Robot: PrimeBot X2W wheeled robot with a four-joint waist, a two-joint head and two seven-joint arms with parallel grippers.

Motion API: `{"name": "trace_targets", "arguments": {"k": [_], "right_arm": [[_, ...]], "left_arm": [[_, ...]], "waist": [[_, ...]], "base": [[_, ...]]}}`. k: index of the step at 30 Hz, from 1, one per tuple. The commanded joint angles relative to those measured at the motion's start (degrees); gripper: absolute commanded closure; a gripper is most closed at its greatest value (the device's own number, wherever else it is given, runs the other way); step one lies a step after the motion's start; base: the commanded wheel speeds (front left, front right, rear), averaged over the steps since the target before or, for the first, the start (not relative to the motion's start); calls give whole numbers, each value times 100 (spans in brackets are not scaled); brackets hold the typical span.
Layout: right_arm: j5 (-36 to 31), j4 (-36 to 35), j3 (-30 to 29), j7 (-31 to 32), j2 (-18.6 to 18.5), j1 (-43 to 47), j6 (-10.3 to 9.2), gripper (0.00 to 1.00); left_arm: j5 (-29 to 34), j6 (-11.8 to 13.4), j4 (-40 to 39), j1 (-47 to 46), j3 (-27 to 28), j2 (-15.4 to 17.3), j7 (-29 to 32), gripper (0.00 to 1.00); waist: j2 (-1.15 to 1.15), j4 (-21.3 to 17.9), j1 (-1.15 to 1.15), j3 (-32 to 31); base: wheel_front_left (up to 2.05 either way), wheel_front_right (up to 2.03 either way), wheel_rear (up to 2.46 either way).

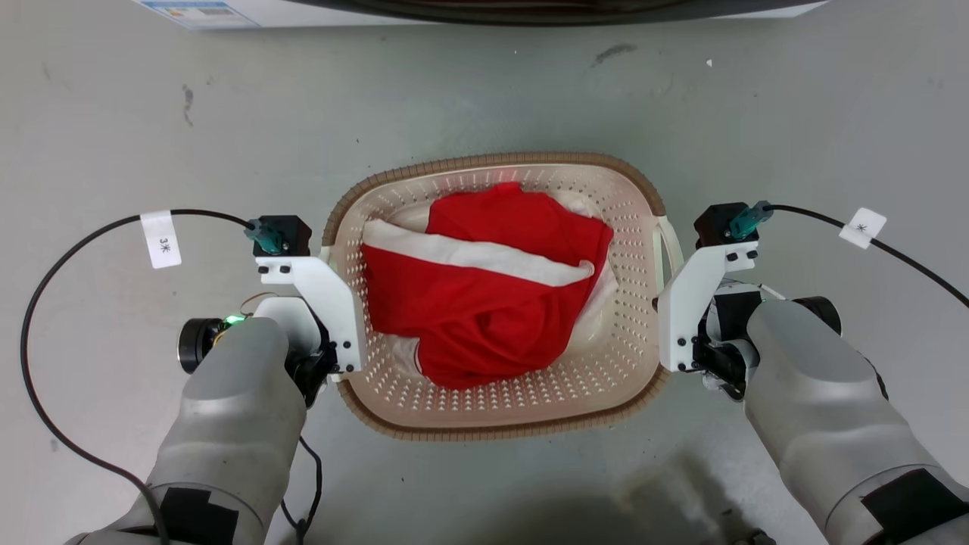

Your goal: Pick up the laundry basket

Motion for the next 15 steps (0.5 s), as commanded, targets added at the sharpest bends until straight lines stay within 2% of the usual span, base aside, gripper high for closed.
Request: {"name": "trace_targets", "arguments": {"k": [1,15], "right_arm": [[85,-11,73,147,-5,-61,0,100],[394,106,327,1080,-13,149,1,100]], "left_arm": [[-35,13,5,57,-9,29,106,100],[-275,-85,9,378,-53,23,974,100]], "waist": [[0,9,0,-119],[0,9,0,-1376]], "base": [[0,0,0],[0,0,0]]}}
